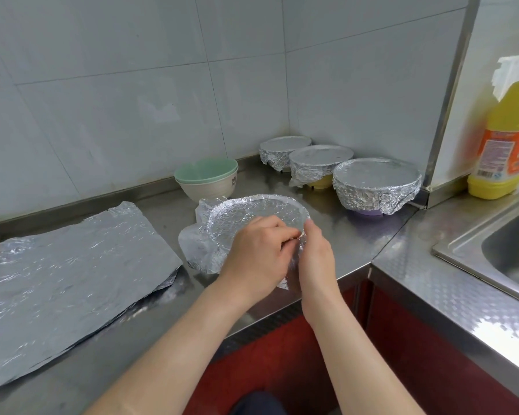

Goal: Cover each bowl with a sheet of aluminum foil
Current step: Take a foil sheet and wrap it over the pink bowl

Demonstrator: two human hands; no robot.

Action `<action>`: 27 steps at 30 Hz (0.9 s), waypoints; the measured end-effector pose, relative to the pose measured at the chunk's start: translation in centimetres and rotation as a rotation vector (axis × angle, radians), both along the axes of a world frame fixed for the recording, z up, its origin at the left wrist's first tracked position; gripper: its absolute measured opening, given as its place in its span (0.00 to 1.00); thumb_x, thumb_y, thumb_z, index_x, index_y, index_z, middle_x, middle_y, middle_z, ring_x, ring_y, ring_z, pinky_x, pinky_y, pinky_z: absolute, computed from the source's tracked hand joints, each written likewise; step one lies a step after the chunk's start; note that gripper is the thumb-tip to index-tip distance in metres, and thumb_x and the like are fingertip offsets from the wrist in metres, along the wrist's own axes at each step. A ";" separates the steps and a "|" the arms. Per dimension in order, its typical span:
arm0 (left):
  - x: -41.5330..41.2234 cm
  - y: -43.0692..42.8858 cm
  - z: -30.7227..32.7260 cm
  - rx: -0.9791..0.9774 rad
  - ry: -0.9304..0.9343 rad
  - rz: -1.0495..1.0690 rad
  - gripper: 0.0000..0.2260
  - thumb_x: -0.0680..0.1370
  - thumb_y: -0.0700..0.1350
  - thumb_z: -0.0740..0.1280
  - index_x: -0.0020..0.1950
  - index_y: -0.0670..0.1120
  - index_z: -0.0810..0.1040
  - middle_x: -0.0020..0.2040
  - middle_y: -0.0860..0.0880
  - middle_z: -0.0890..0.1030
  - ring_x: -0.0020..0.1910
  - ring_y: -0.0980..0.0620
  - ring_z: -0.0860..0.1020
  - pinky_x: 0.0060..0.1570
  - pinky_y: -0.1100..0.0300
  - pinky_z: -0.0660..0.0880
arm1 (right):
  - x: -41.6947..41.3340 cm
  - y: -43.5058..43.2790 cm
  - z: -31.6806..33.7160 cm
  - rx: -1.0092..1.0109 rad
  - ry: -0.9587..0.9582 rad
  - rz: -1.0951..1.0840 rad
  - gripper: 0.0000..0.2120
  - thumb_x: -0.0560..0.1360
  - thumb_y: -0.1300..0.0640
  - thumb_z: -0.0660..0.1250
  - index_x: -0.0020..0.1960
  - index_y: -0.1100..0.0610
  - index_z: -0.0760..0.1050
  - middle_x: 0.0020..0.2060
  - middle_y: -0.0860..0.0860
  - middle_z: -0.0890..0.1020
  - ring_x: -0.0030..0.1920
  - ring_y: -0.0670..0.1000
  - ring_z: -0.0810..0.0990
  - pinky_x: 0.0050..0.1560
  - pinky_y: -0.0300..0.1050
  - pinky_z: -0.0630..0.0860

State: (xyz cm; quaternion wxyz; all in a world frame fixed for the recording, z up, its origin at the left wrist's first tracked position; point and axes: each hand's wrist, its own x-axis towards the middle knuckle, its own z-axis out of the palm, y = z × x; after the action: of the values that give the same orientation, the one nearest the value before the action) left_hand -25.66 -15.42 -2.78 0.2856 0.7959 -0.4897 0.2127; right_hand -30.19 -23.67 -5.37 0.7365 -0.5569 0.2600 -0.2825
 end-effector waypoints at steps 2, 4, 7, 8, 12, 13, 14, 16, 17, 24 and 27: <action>0.2 0.0 0.1 0.015 0.004 -0.003 0.09 0.74 0.45 0.65 0.44 0.46 0.84 0.37 0.49 0.78 0.39 0.47 0.76 0.39 0.54 0.74 | 0.2 0.4 0.1 -0.060 0.070 0.048 0.44 0.67 0.25 0.49 0.65 0.57 0.74 0.65 0.56 0.76 0.65 0.55 0.75 0.66 0.55 0.71; 0.1 -0.1 0.4 0.027 0.019 -0.002 0.10 0.74 0.47 0.64 0.46 0.47 0.85 0.38 0.49 0.78 0.40 0.48 0.76 0.41 0.54 0.73 | 0.0 0.2 0.6 -0.119 0.094 0.082 0.51 0.63 0.19 0.46 0.66 0.58 0.72 0.66 0.55 0.74 0.65 0.55 0.74 0.63 0.52 0.72; 0.6 0.4 1.6 0.004 0.044 0.041 0.13 0.75 0.52 0.64 0.51 0.48 0.84 0.45 0.50 0.81 0.46 0.49 0.77 0.49 0.55 0.74 | -0.5 -0.6 1.5 -0.211 0.082 0.064 0.34 0.79 0.35 0.48 0.73 0.58 0.65 0.71 0.54 0.69 0.70 0.53 0.68 0.67 0.44 0.64; 1.5 0.8 2.2 -0.017 0.053 0.077 0.14 0.75 0.53 0.63 0.51 0.49 0.84 0.47 0.50 0.82 0.49 0.48 0.78 0.51 0.55 0.74 | -0.5 -1.2 1.6 -0.219 0.086 0.040 0.31 0.81 0.39 0.50 0.75 0.58 0.62 0.74 0.53 0.65 0.73 0.52 0.64 0.71 0.45 0.61; 6.2 2.4 4.2 0.081 0.156 0.283 0.11 0.79 0.52 0.63 0.55 0.52 0.83 0.60 0.51 0.79 0.63 0.50 0.73 0.59 0.59 0.66 | 0.6 -2.0 2.4 -0.141 0.076 -0.045 0.27 0.81 0.46 0.55 0.76 0.56 0.60 0.75 0.50 0.64 0.74 0.52 0.63 0.73 0.54 0.60; 7.0 2.6 4.2 0.154 0.198 0.325 0.13 0.80 0.52 0.62 0.60 0.52 0.80 0.67 0.50 0.75 0.68 0.50 0.70 0.62 0.60 0.63 | 1.0 -1.9 2.7 -0.129 0.076 -0.049 0.26 0.81 0.48 0.56 0.76 0.56 0.60 0.75 0.50 0.64 0.74 0.52 0.62 0.73 0.53 0.60; 7.7 2.6 3.9 0.219 0.252 0.333 0.15 0.80 0.53 0.62 0.64 0.52 0.78 0.70 0.50 0.72 0.70 0.50 0.67 0.65 0.60 0.61 | 1.5 -1.8 2.9 -0.127 0.077 -0.048 0.26 0.82 0.50 0.55 0.77 0.57 0.59 0.75 0.50 0.64 0.74 0.52 0.62 0.73 0.51 0.60; 8.2 2.4 3.3 0.243 0.340 0.278 0.13 0.80 0.52 0.61 0.60 0.51 0.80 0.61 0.54 0.76 0.61 0.52 0.73 0.58 0.61 0.64 | 2.3 -1.5 3.2 -0.126 0.062 -0.051 0.25 0.82 0.53 0.54 0.77 0.58 0.58 0.75 0.51 0.63 0.74 0.52 0.62 0.72 0.49 0.60; 8.3 2.2 2.9 0.230 0.346 0.248 0.11 0.80 0.52 0.61 0.52 0.50 0.82 0.50 0.57 0.76 0.51 0.54 0.77 0.51 0.61 0.66 | 2.6 -1.3 3.2 -0.134 0.061 -0.060 0.24 0.82 0.55 0.53 0.77 0.58 0.57 0.75 0.51 0.63 0.74 0.52 0.61 0.72 0.48 0.59; 8.4 2.2 2.1 0.222 0.306 0.224 0.16 0.79 0.51 0.58 0.34 0.47 0.74 0.35 0.50 0.74 0.32 0.54 0.75 0.46 0.51 0.75 | 3.6 -1.0 2.4 -0.170 0.089 -0.126 0.23 0.83 0.60 0.49 0.77 0.60 0.56 0.75 0.52 0.62 0.75 0.51 0.61 0.74 0.45 0.58; 8.5 2.3 2.0 0.240 0.290 0.247 0.16 0.79 0.53 0.57 0.33 0.48 0.72 0.36 0.49 0.75 0.34 0.53 0.76 0.47 0.50 0.75 | 3.6 -1.0 2.5 -0.123 0.089 -0.096 0.23 0.83 0.60 0.50 0.78 0.59 0.56 0.75 0.52 0.62 0.74 0.52 0.61 0.74 0.48 0.58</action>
State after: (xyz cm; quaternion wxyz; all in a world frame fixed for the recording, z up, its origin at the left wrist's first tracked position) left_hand -17.18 -13.10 -0.76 0.2282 0.9003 -0.3641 0.0695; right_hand -26.63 -24.66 -2.84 0.6744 -0.5999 0.3011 -0.3076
